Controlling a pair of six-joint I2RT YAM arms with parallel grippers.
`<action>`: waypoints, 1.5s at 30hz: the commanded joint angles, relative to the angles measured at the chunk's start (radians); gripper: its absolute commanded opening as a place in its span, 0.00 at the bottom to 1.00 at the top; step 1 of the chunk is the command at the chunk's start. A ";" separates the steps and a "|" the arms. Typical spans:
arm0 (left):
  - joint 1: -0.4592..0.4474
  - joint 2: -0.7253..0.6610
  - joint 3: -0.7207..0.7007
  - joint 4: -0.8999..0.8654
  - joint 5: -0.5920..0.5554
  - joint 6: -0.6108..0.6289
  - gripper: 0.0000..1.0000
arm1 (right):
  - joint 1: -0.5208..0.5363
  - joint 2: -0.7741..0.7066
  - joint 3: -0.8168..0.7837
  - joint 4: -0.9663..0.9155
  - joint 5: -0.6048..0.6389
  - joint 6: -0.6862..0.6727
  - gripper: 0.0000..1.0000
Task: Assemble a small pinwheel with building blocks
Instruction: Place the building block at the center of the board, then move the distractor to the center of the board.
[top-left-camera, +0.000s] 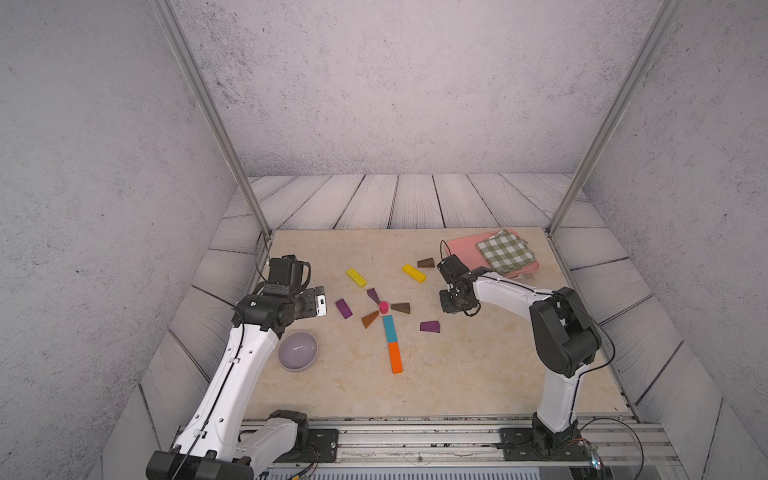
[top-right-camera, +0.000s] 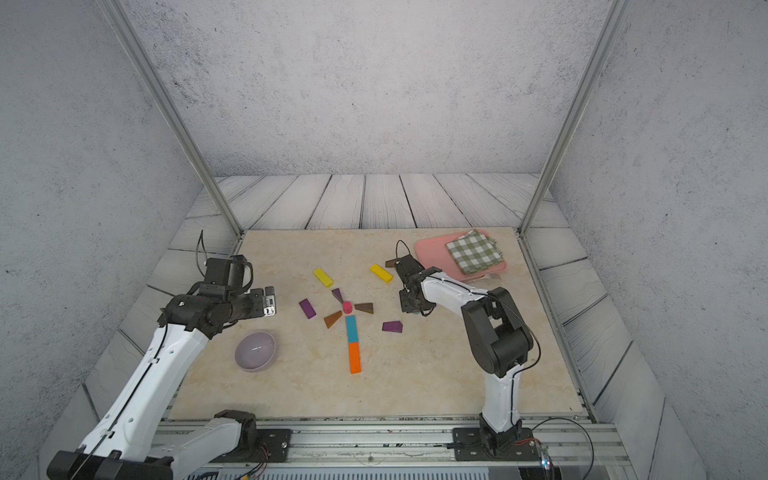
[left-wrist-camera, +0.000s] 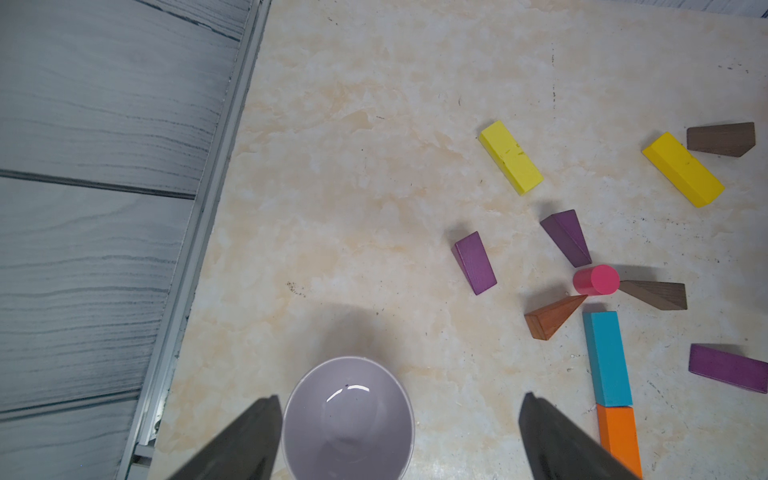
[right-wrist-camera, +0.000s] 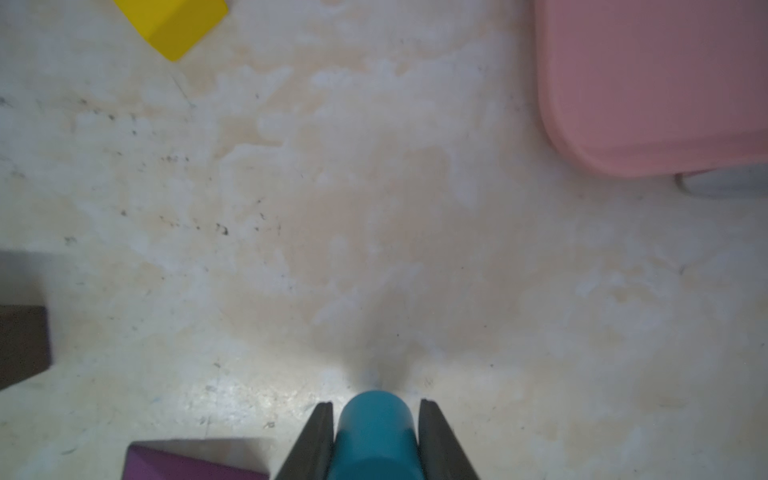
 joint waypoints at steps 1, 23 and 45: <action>0.007 -0.002 -0.009 0.002 -0.013 0.011 0.96 | -0.007 -0.048 -0.039 0.010 0.022 0.027 0.20; 0.009 0.003 -0.016 0.004 -0.017 0.014 0.96 | -0.026 -0.148 -0.114 0.002 -0.026 0.042 0.62; 0.010 0.002 -0.021 0.005 -0.016 0.018 0.96 | -0.194 0.148 0.258 -0.094 -0.047 0.084 0.40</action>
